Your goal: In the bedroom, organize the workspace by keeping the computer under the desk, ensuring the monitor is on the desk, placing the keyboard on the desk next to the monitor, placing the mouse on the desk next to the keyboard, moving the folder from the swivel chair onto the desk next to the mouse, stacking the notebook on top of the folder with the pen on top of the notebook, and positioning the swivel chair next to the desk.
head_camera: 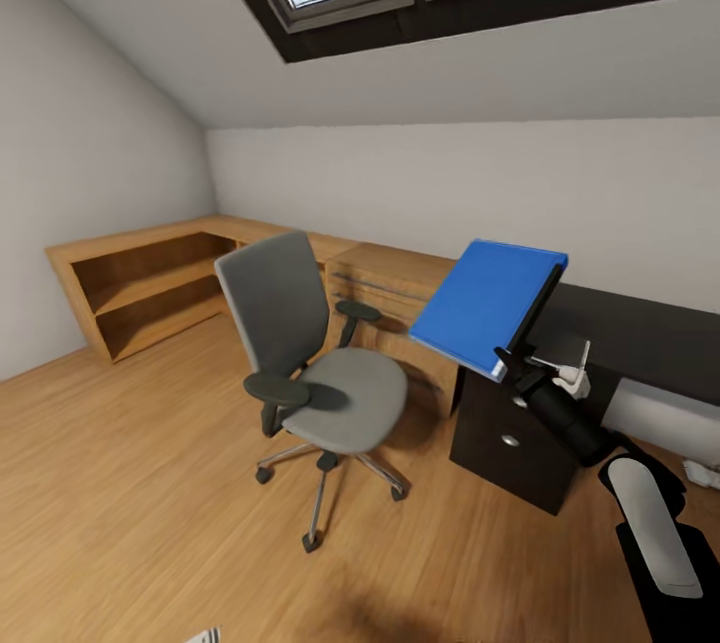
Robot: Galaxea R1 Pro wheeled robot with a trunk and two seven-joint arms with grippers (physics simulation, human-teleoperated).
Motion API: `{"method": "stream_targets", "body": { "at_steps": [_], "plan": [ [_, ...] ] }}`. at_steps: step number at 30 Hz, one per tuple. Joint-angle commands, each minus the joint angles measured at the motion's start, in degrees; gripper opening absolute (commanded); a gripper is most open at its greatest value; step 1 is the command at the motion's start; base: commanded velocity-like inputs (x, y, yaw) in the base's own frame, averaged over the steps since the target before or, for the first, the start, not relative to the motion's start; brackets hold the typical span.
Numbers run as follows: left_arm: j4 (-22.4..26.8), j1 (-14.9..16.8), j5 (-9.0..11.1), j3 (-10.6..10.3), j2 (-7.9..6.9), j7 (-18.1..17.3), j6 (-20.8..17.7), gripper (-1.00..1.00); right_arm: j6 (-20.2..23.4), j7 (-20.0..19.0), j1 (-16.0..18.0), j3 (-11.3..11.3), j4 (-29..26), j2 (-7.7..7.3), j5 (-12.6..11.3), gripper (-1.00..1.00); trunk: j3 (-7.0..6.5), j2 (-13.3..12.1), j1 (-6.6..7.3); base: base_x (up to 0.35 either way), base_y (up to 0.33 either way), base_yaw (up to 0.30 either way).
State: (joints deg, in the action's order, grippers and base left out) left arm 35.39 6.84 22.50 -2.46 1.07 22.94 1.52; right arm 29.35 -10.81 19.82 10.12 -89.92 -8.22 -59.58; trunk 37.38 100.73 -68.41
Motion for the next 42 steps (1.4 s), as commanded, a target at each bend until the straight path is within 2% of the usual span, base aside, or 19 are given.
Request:
{"method": "stream_targets", "body": {
  "at_steps": [1,7,10,11,12,16,17,18,19,22,24,25,26,29,34,39,42],
  "plan": [
    [-0.02,0.01,0.59,-0.9,-0.03,0.35,0.19,1.0,0.33,-0.11,0.05,0.12,0.01,-0.04,-0.14,-1.0,-0.13,-0.39,0.23,0.0,0.0,-0.239],
    [-2.17,0.01,0.49,-2.62,0.31,0.33,0.23,1.0,0.22,-0.01,0.05,0.14,0.01,-0.09,-0.01,-1.0,-1.21,-2.79,1.55,0.0,0.0,-0.254],
    [-2.74,0.01,0.55,-4.46,0.57,0.35,0.22,1.0,0.16,0.06,0.05,-0.12,0.02,-0.01,0.01,-1.0,-1.74,-4.0,2.21,0.0,0.0,-0.263],
    [-3.2,0.01,0.55,-5.61,0.64,0.32,0.22,1.0,0.13,0.07,0.05,-0.24,0.08,0.05,0.04,-1.0,-1.92,-4.4,2.43,0.0,0.0,-0.268],
    [-4.31,0.01,0.52,-7.68,1.15,0.32,0.23,1.0,0.13,0.08,0.05,-0.38,0.21,0.11,0.07,-1.0,-2.1,-4.8,2.65,0.0,0.0,-0.273],
    [-6.03,0.01,0.61,-8.96,1.41,0.06,0.16,1.0,0.48,0.02,0.05,-0.38,0.33,0.09,0.01,-1.0,-2.82,-6.4,3.53,0.0,0.0,-0.285],
    [-6.44,0.01,0.61,-9.01,1.44,-0.64,0.16,1.0,0.48,0.06,0.05,-0.39,0.37,0.1,0.0,-1.0,-3.0,-6.81,3.75,0.0,0.0,-0.291],
    [-7.32,0.01,0.55,-9.04,1.49,-2.94,0.15,1.0,0.51,0.12,0.05,-0.37,0.41,0.12,0.0,-1.0,-3.18,-7.21,3.97,0.0,0.0,-0.291],
    [-8.23,0.01,0.64,-9.03,1.31,-8.64,0.17,1.0,0.46,0.19,0.05,-0.5,0.55,0.19,-0.02,-1.0,-3.36,-7.61,4.19,0.0,0.0,-0.292],
    [-8.49,0.01,0.61,-8.98,1.31,-10.7,0.29,1.0,0.45,0.25,0.05,-0.59,0.87,0.21,-0.07,-1.0,-3.9,-8.81,4.84,0.0,0.0,-0.293],
    [-8.57,0.01,0.57,-8.95,1.43,-11.24,2.6,1.0,0.44,0.28,0.05,-0.52,1.17,0.22,-0.15,-1.0,-4.26,-9.61,5.28,0.0,0.0,-0.294],
    [-8.65,0.01,0.62,-8.89,1.45,-11.33,5.99,1.0,0.32,0.31,0.05,-0.49,2.07,0.22,-0.17,-1.0,-4.44,-10.01,5.5,0.0,0.0,-0.295],
    [-11.04,0.01,0.68,-8.99,1.54,-11.41,16.21,1.0,0.31,0.4,0.05,-0.42,5.31,0.28,-0.28,-1.0,-4.62,-10.42,5.72,0.0,0.0,-0.296],
    [-12.58,0.01,0.59,-9.0,1.56,-11.42,20.06,1.0,0.4,0.47,0.05,-0.38,5.94,0.3,-0.43,-1.0,-5.16,-11.62,6.38,0.0,0.0,-0.296],
    [-13.35,0.01,0.45,-9.12,1.58,-11.44,22.14,1.0,0.35,0.45,0.05,-0.36,6.3,0.33,-0.45,-1.0,-6.05,-13.62,7.48,0.0,0.0,-0.296],
    [-13.41,0.01,0.52,-9.22,1.64,-11.43,22.2,1.0,0.19,0.15,0.05,-0.47,6.27,0.42,-0.58,-1.0,-6.95,-15.63,8.58,0.0,0.0,-0.119],
    [-13.42,0.01,0.53,-9.23,1.65,-11.43,22.17,1.0,0.11,-0.05,0.05,-0.41,6.34,1.69,-0.57,-1.0,-7.49,-16.83,9.24,0.0,0.0,-0.009]
  ]
}}
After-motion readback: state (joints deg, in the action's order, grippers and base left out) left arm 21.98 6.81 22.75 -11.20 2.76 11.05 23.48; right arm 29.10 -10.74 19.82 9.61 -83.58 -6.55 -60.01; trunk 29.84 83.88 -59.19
